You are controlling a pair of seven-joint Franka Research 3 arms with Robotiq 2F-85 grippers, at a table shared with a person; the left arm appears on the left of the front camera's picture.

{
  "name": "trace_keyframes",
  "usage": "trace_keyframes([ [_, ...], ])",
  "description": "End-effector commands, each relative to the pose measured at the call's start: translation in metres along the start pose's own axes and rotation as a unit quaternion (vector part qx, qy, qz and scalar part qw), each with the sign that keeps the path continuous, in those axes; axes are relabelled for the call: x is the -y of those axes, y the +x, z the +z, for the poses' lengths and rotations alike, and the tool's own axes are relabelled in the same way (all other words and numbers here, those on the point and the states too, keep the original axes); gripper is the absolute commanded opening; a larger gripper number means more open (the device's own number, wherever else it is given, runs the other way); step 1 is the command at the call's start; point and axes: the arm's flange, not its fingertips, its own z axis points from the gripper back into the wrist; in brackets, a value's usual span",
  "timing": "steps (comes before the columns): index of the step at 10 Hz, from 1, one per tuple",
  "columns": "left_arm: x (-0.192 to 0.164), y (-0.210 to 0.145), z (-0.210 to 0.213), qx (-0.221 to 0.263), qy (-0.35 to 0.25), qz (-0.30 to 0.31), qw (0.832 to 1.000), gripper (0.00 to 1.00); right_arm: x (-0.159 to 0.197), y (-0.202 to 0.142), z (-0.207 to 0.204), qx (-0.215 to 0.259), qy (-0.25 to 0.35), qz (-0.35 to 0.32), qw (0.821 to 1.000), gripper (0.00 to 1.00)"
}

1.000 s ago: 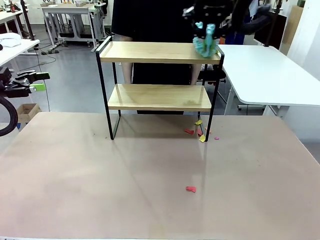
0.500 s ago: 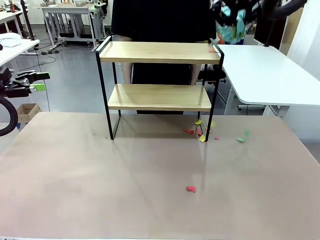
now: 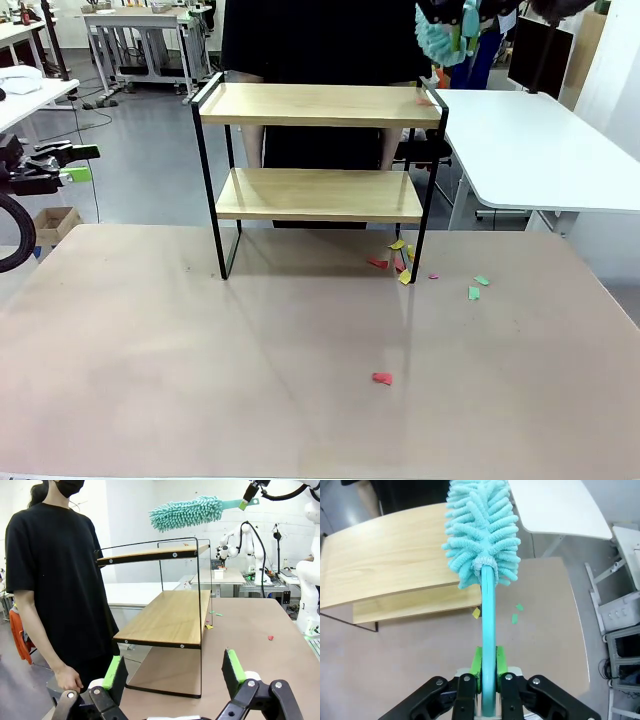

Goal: Clean the shelf.
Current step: Clean the specific section of the Shelf indicated by the human with the Duster.

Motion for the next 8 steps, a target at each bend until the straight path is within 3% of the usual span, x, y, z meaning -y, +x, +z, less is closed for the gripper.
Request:
trace_keyframes([
  [1,0.001,0.002,0.0,-0.001,-0.002,-0.006,1.0,1.0,0.004,0.002,-0.002,0.002,-0.009,0.003,1.0,0.13],
  [2,0.001,0.002,0.0,-0.001,-0.002,-0.006,1.0,1.0,0.0,0.0,0.0,0.0,0.0,0.0,1.0,0.13],
  [5,0.001,0.002,0.0,-0.001,-0.002,-0.006,1.0,1.0,0.02,-0.004,0.009,-0.006,0.131,0.119,0.984,0.13],
  [8,0.001,0.002,0.0,-0.001,-0.002,-0.006,1.0,1.0,0.053,-0.018,0.018,-0.017,0.265,0.23,0.936,0.13],
])
